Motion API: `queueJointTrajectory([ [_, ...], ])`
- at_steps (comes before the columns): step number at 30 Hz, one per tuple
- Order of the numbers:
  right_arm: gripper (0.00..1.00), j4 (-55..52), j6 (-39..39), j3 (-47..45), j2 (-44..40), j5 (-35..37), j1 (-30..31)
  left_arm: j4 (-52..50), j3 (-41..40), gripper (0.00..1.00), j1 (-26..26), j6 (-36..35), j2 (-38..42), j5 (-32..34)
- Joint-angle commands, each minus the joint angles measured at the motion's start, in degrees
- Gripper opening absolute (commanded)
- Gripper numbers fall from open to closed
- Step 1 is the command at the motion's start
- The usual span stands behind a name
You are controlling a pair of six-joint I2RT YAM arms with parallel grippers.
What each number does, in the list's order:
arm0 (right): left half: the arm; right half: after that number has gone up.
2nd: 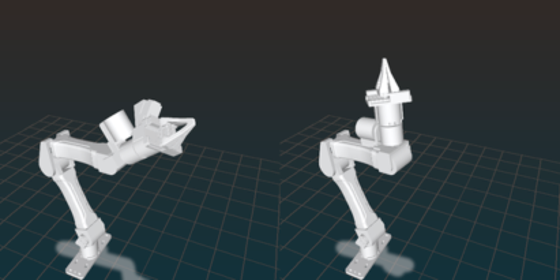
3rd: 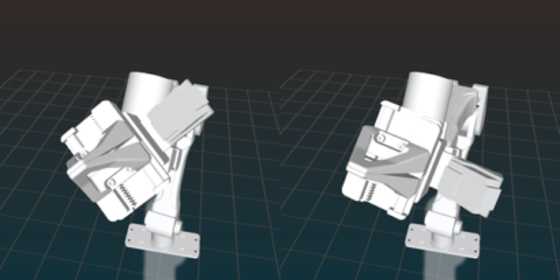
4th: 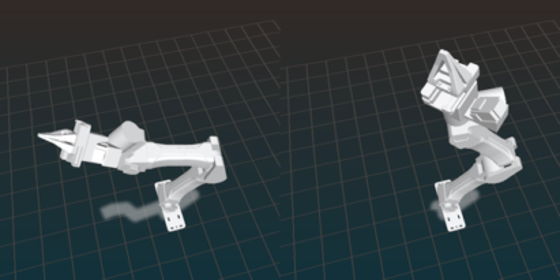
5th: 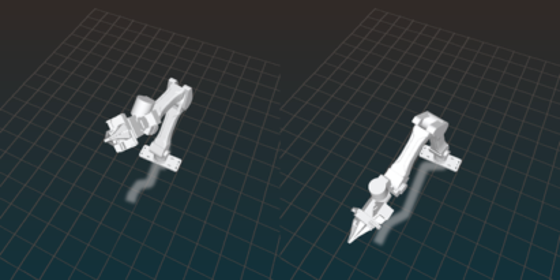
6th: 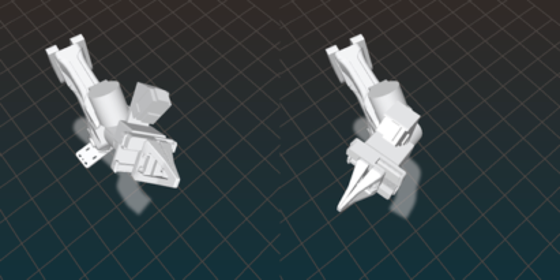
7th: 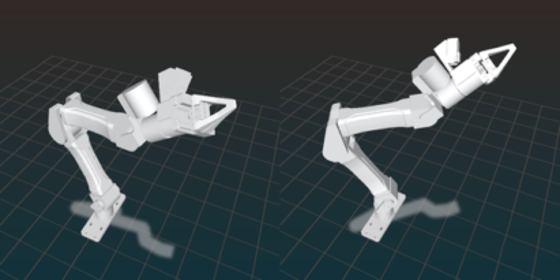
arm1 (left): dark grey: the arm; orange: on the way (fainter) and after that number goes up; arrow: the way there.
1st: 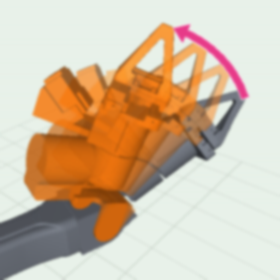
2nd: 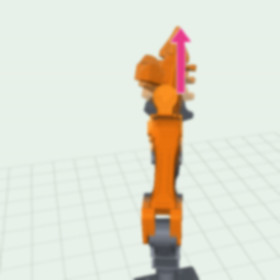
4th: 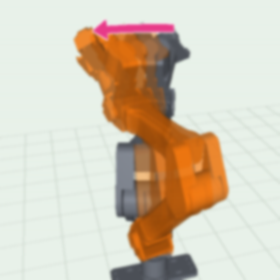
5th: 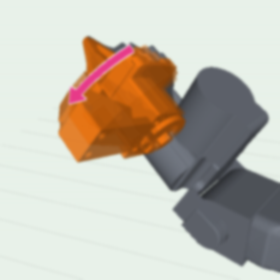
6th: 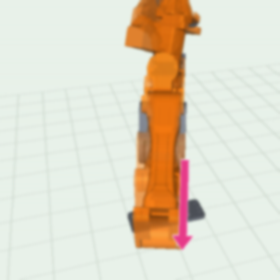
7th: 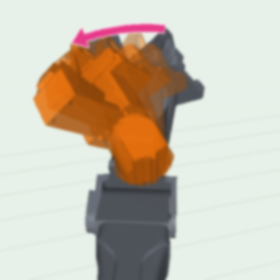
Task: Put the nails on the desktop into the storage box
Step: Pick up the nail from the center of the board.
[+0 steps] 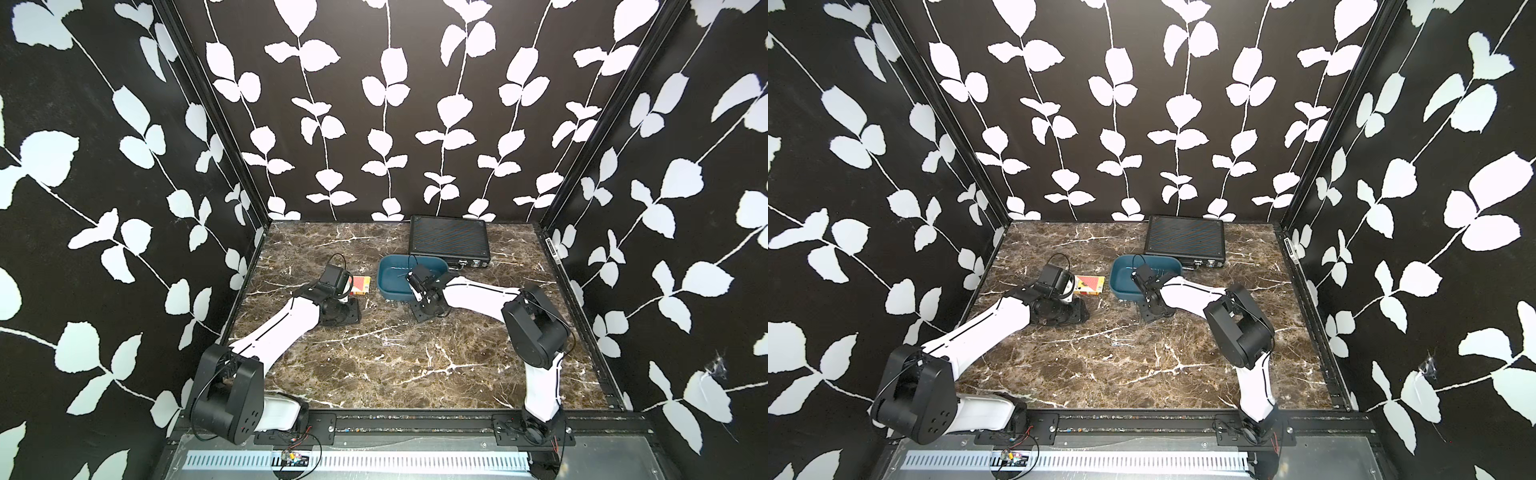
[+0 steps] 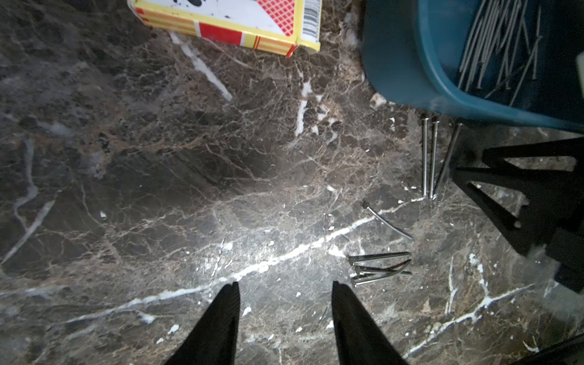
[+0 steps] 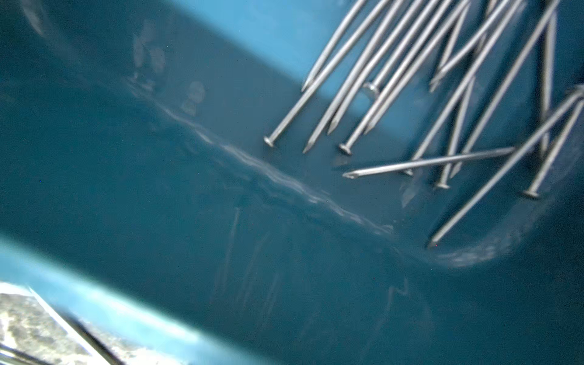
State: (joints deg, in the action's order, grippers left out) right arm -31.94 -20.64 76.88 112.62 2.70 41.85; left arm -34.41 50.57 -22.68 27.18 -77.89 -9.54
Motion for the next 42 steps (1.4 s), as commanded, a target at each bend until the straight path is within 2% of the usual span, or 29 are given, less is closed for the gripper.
queueJointTrajectory([
  [1, 0.46, 0.8, -3.2, -1.0, -2.6, -0.9, -0.2, -1.0, 1.2, 0.49, 0.3, -0.4, -0.2, -0.5],
  [14, 0.50, 3.9, -7.4, -0.4, 0.3, -3.5, -0.6, -2.4, 0.9, 0.49, 0.4, -1.1, 1.1, 0.4],
  [24, 0.49, 3.4, -7.2, -2.6, 3.8, -2.6, -1.1, -3.6, 1.7, 0.49, 0.4, -1.9, 1.0, 1.0],
  [28, 0.42, 2.3, -5.1, -4.5, 3.7, -1.3, -1.1, -3.4, 1.4, 0.50, 0.4, -1.7, 0.6, 0.6],
  [38, 0.00, -0.1, -0.8, -8.8, 0.0, -0.9, -1.1, -0.9, 0.4, 0.50, 0.4, 0.0, 0.0, 0.0],
  [42, 0.00, -0.9, 0.9, -11.0, -3.8, -1.5, -1.1, 0.2, -0.5, 0.50, 0.3, 0.9, 0.6, 0.2],
])
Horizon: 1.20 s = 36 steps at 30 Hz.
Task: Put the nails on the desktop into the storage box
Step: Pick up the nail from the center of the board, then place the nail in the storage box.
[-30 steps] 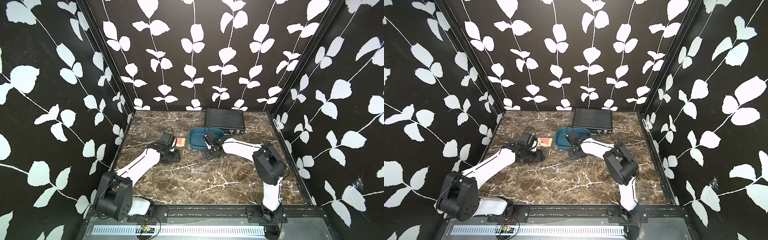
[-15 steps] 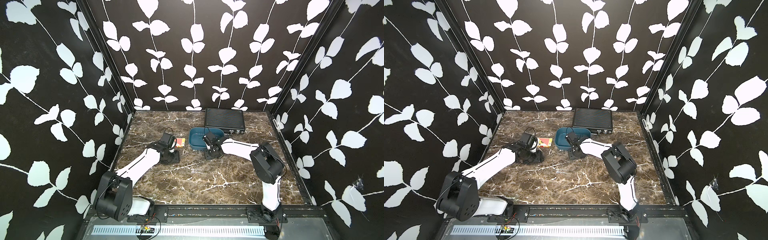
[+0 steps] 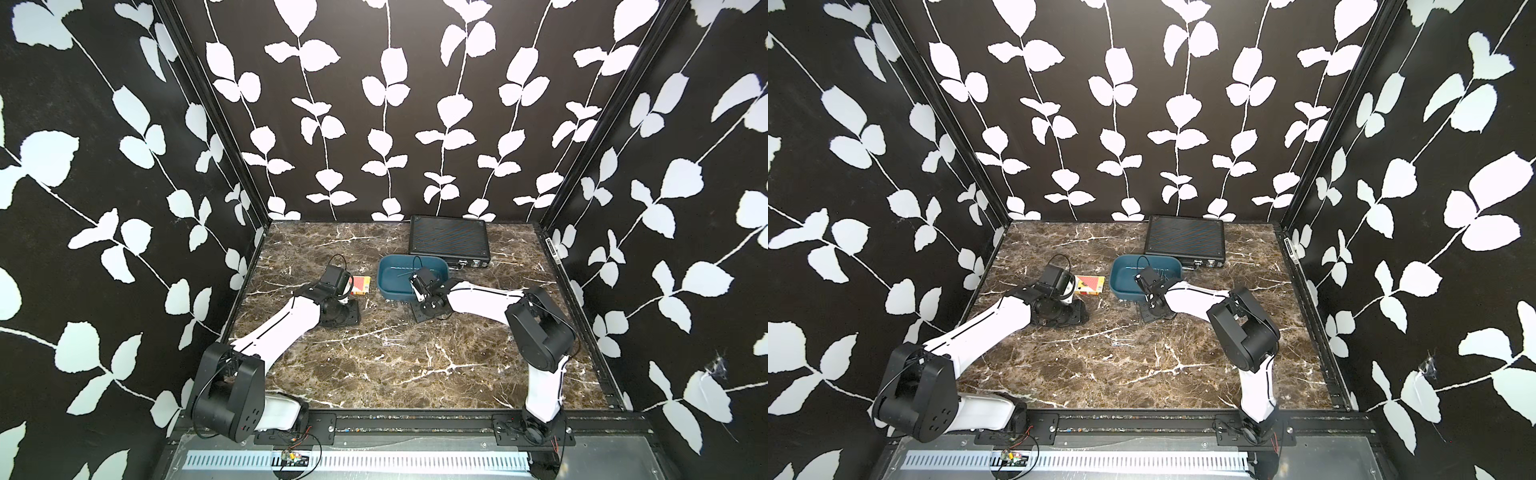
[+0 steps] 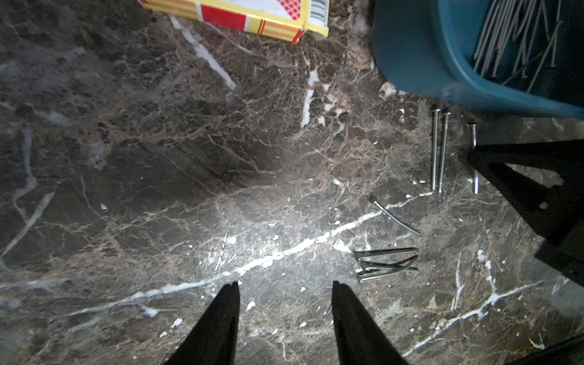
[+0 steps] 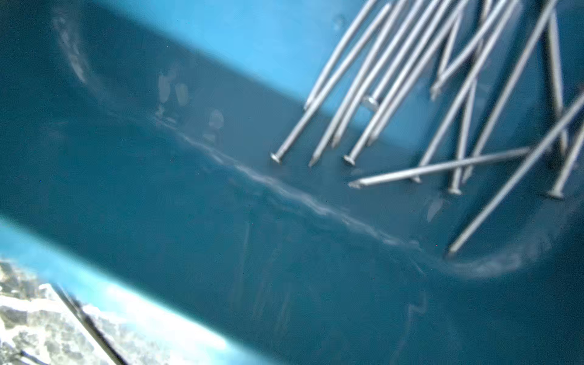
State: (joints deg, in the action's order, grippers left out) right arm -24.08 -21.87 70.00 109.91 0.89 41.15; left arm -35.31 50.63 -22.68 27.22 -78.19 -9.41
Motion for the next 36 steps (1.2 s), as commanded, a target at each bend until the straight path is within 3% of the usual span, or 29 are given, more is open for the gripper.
queueJointTrajectory([
  [1, 0.00, -8.5, 2.7, -4.8, -2.6, 0.0, -0.4, 1.5, -0.9, 0.50, 0.4, 1.0, 1.0, 0.2],
  [9, 0.00, -7.5, 3.1, -4.5, -14.4, -7.9, -1.4, 5.6, -2.6, 0.50, 0.4, 3.4, 1.7, 0.1],
  [15, 0.00, -7.3, -0.8, 1.8, -16.9, -14.2, -5.6, 8.3, -0.9, 0.50, 0.4, 3.9, 0.1, -1.0],
  [28, 0.00, -5.4, -6.7, 21.6, 2.3, -14.9, -12.4, 7.6, 4.2, 0.50, 0.3, 3.4, -2.9, -3.3],
  [36, 0.00, -5.4, -6.4, 25.0, 9.8, -11.9, -13.6, 2.9, 6.0, 0.50, 0.3, 1.5, -2.3, -2.6],
])
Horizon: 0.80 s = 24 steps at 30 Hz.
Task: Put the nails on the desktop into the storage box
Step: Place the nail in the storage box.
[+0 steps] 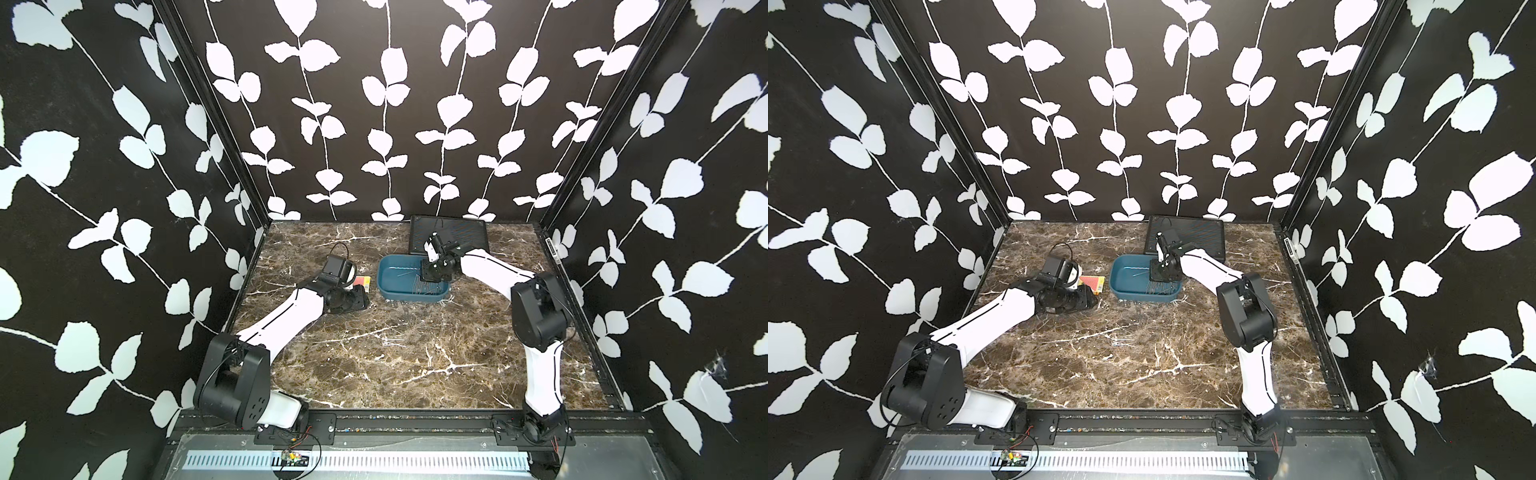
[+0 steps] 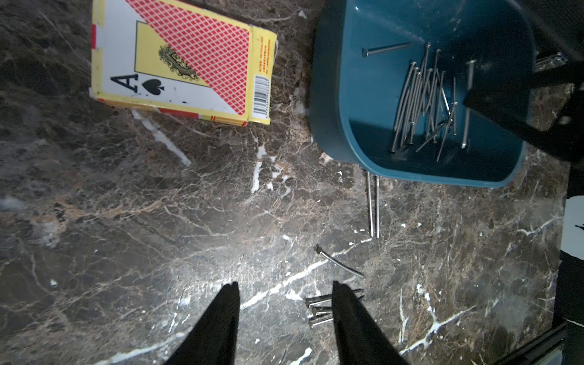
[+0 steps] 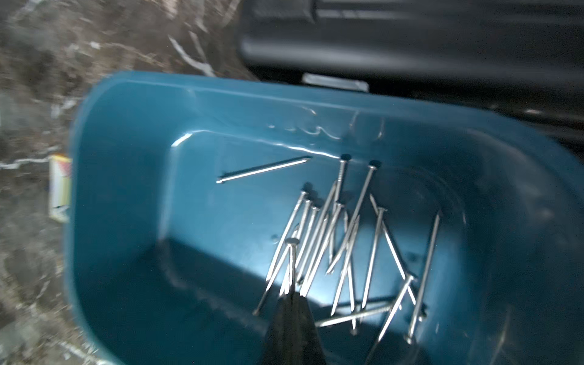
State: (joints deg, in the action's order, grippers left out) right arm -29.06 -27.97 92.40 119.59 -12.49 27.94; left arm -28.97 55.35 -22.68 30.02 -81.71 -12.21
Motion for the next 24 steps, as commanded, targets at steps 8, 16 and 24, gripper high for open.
queueJointTrajectory([
  [8, 0.21, -3.3, 5.7, -0.6, -7.0, 3.8, 0.5, -3.0, 0.2, 0.50, 0.3, -0.9, 1.5, 0.0],
  [16, 0.28, -8.5, 9.9, -8.7, -16.7, 5.5, 5.4, -0.4, 0.2, 0.50, 0.3, -0.4, -1.5, -1.6],
  [24, 0.28, -4.8, 6.6, -15.4, -16.5, 2.6, 12.2, 0.5, -0.5, 0.50, 0.2, 0.3, -1.2, -2.1],
])
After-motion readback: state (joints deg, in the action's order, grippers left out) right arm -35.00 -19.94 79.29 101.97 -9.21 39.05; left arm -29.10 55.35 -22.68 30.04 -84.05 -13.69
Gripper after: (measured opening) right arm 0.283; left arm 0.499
